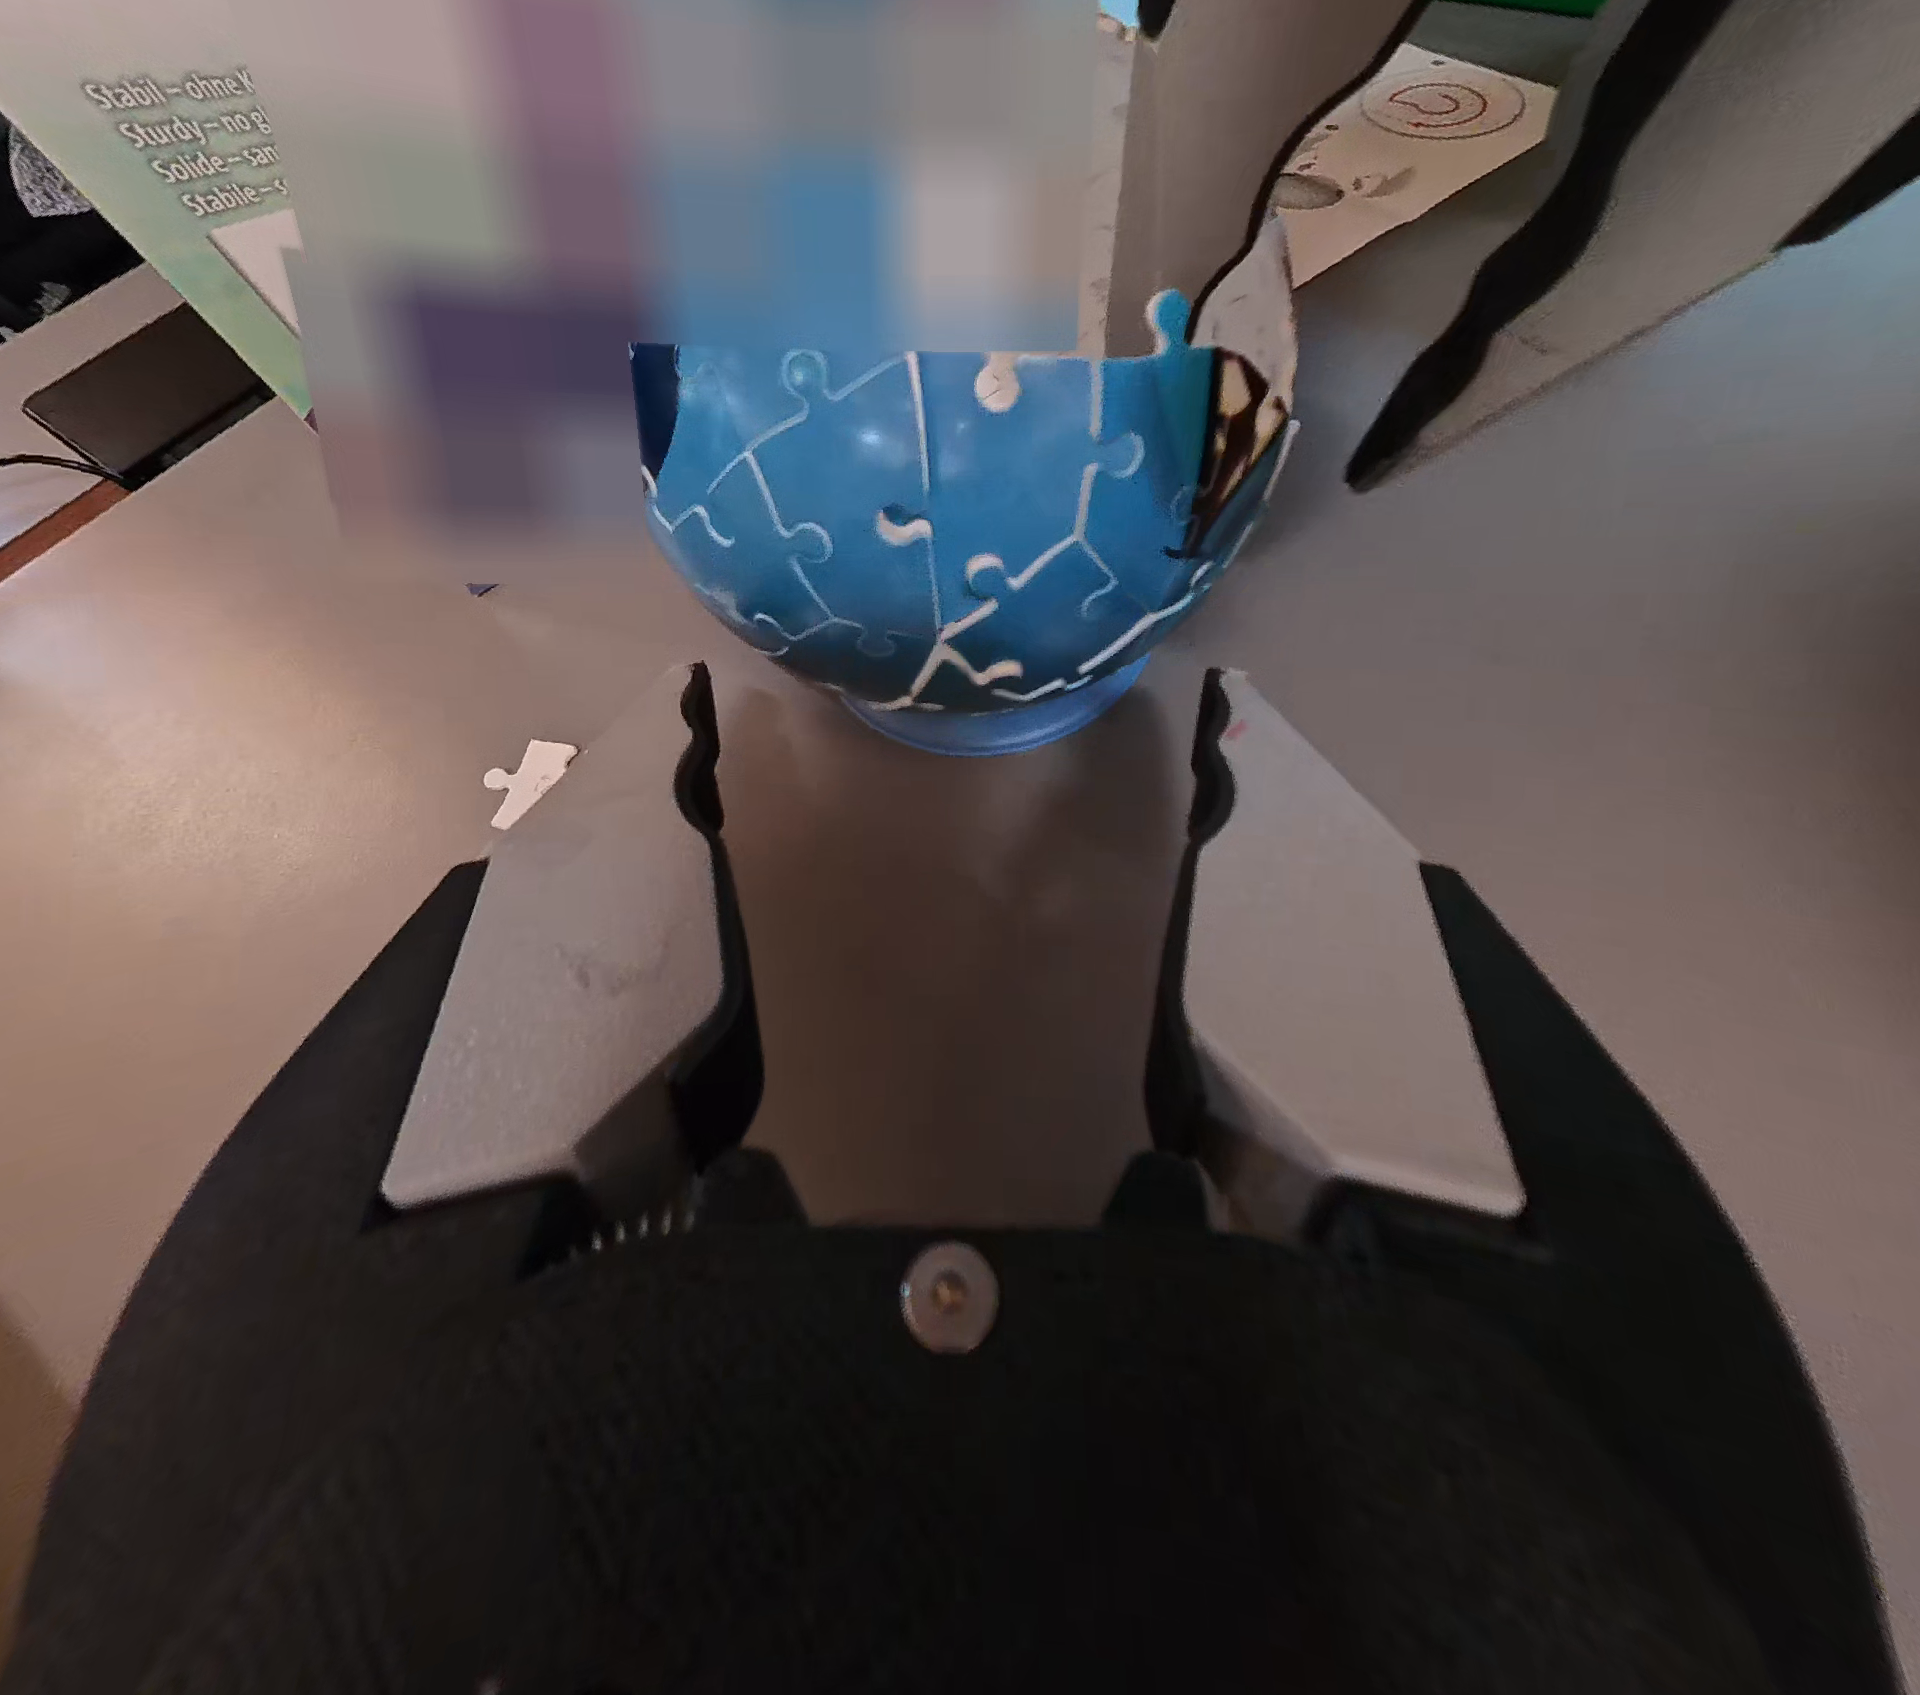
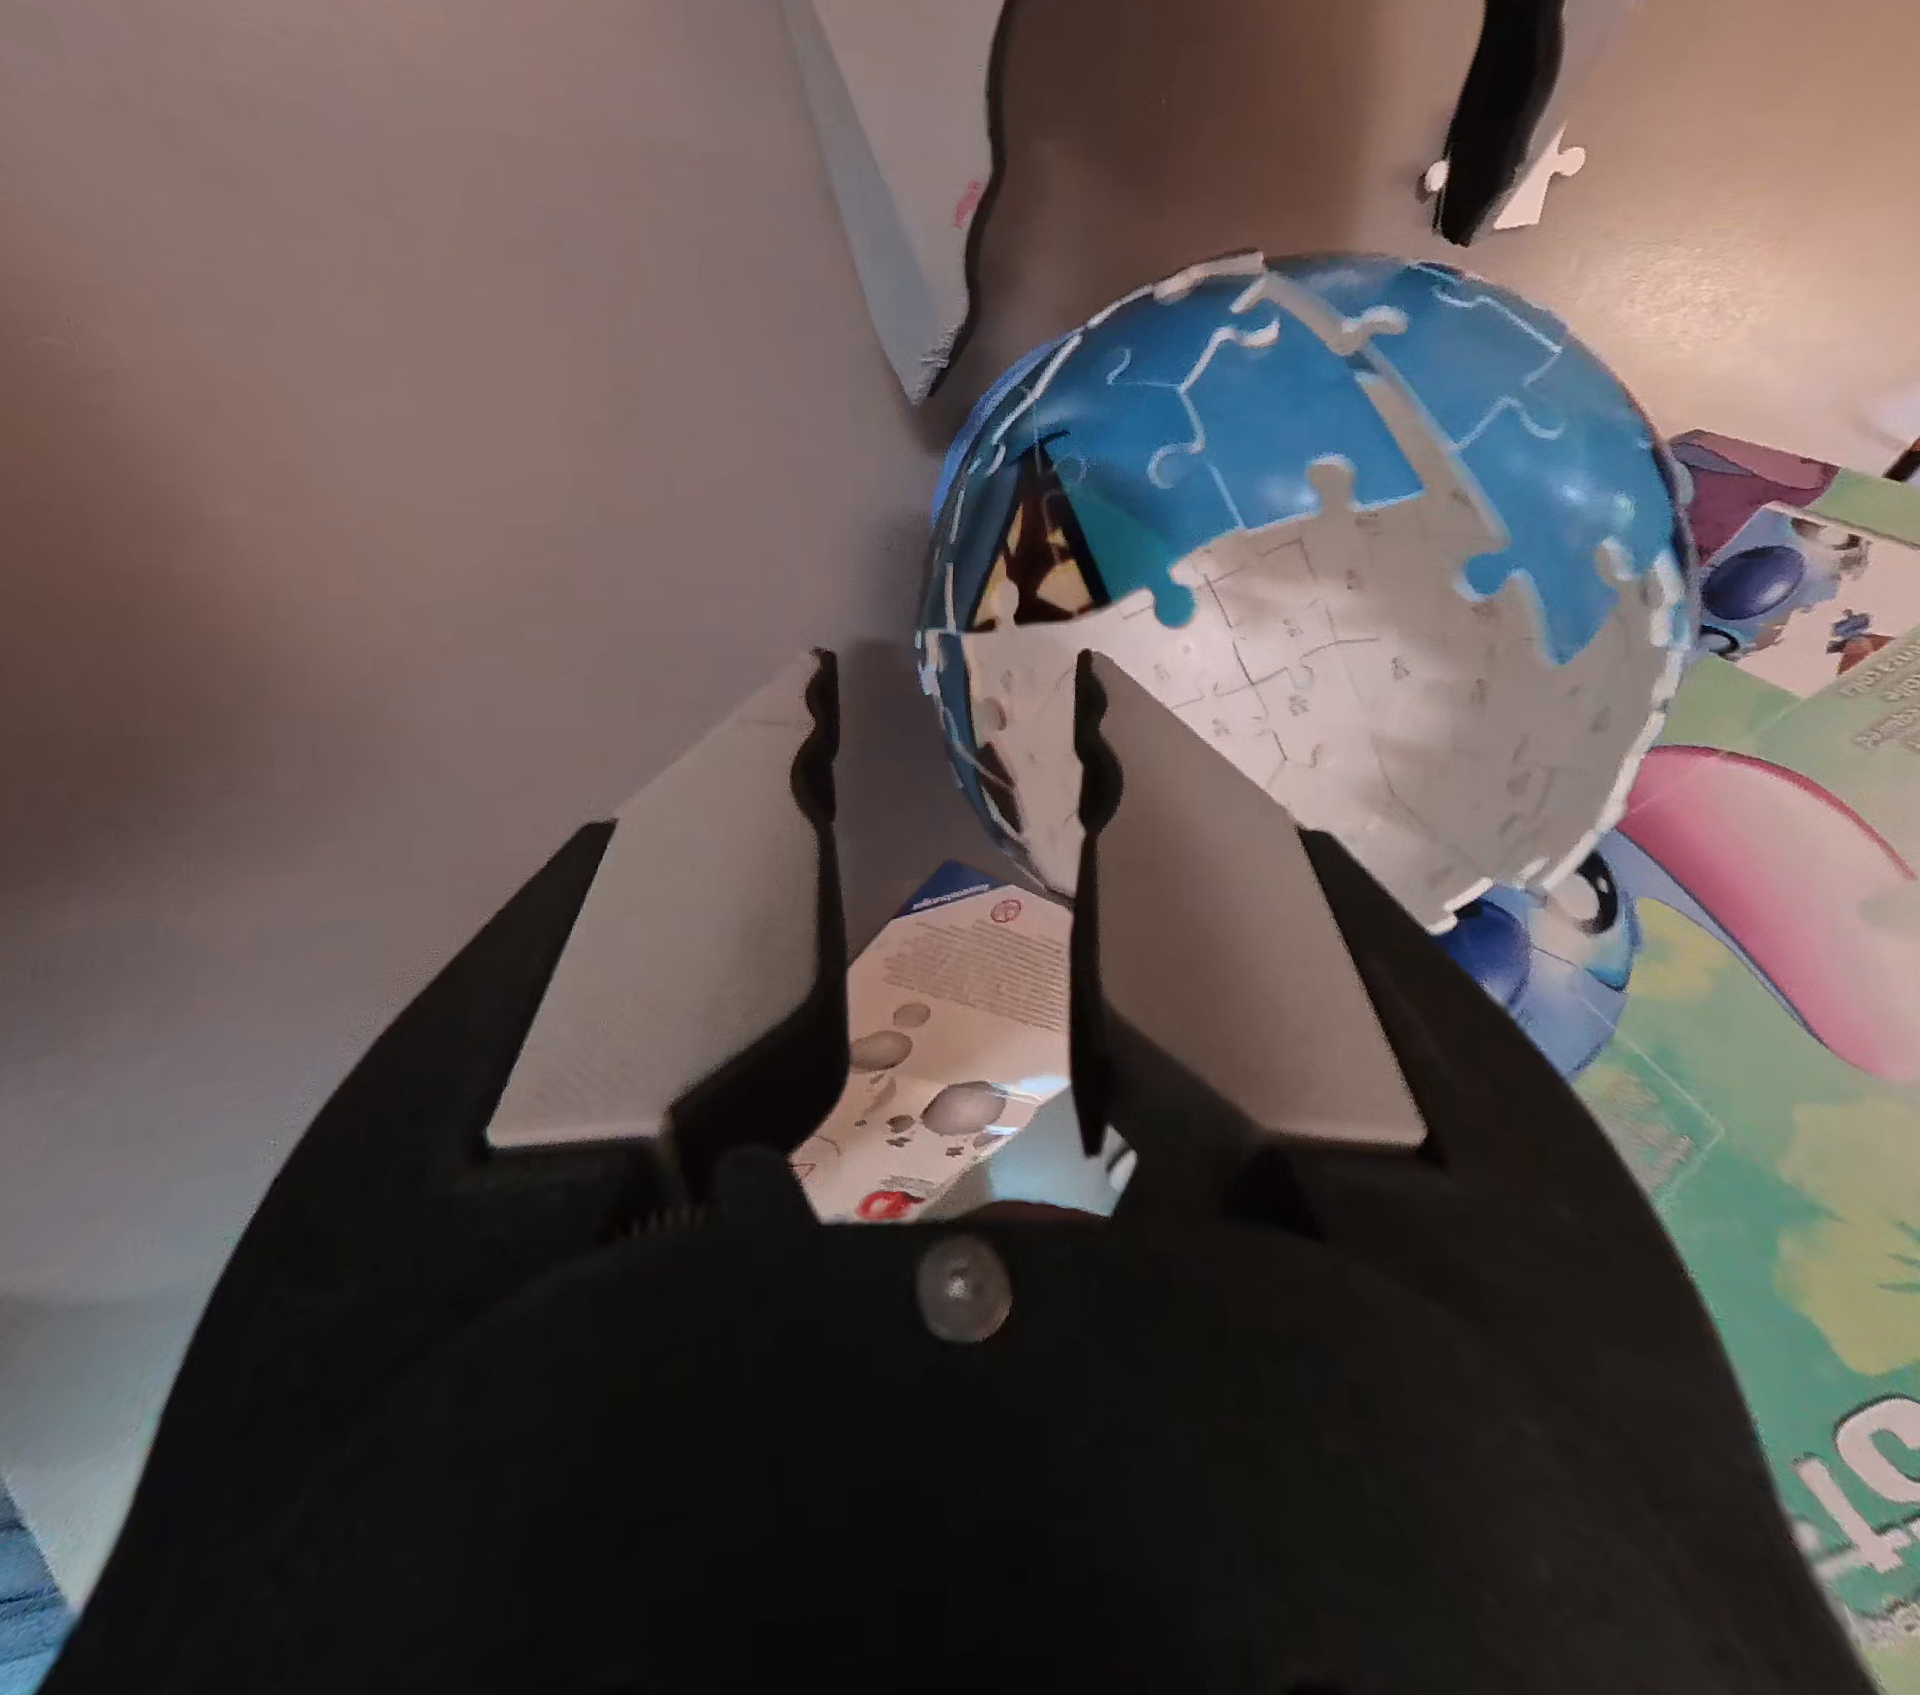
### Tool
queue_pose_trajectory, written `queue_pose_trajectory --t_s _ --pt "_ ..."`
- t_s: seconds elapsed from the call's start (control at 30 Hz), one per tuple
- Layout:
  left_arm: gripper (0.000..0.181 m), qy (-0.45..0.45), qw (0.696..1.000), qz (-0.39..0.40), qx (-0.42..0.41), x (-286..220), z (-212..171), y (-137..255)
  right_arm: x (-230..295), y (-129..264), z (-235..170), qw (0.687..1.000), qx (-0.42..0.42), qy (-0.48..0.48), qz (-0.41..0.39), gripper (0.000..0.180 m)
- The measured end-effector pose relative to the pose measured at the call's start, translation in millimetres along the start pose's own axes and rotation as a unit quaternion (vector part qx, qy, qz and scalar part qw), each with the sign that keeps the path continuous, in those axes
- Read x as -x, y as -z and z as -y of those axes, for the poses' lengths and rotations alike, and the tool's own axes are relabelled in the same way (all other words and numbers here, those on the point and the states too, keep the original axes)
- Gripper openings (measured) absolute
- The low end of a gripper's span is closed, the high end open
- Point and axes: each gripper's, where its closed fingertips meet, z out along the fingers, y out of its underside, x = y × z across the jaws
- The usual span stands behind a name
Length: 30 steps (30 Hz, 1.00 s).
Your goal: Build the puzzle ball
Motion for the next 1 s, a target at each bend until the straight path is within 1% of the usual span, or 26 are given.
queue_pose_trajectory --t_s 0.03,0.13,0.17,0.3,0.33,0.37,0.5,0.7,0.8,1.0 --pt "0.09 0.001 1.0 0.001 0.0 1 0 0 -1 -1 -2 1.0 0.007 0.008 -0.008 0.04" --pt "0.089 0.004 1.0 0.001 -0.001 1 0 0 -7 -2 -4 0.999 0.017 0.037 -0.034 0.024" --pt "0.089 0.004 1.0 0.001 -0.001 1 0 0 -6 -2 -4 0.998 0.018 0.042 -0.033 0.022" --pt "0.089 0.006 1.0 0.0 0.0 1 0 0 4 -3 -2 0.999 0.015 0.049 -0.002 0.004" --pt "0.089 0.005 1.0 0.0 0.0 1 0 0 4 -5 -3 0.999 0.019 0.051 0.001 0.006" --pt "0.088 0.005 1.0 0.0 0.0 0 0 0 4 -7 -6 0.998 0.027 0.05 0.001 0.013" --pt "0.088 -0.001 1.0 -0.002 0.002 -1 0 -2 7 -13 -8 0.998 0.032 0.048 0.007 0.018" --pt "0.087 -0.001 1.0 -0.004 0.003 -3 0 -2 6 -7 -6 0.999 0.019 0.05 0.003 0.011" --pt "0.087 0.001 1.0 -0.005 0.003 -2 0 -2 5 -5 -9 0.998 0.029 0.057 0.003 0.005" --pt "0.088 0.001 1.0 -0.005 0.004 -2 0 -2 6 -3 -12 0.997 0.038 0.061 0.028 0.005"
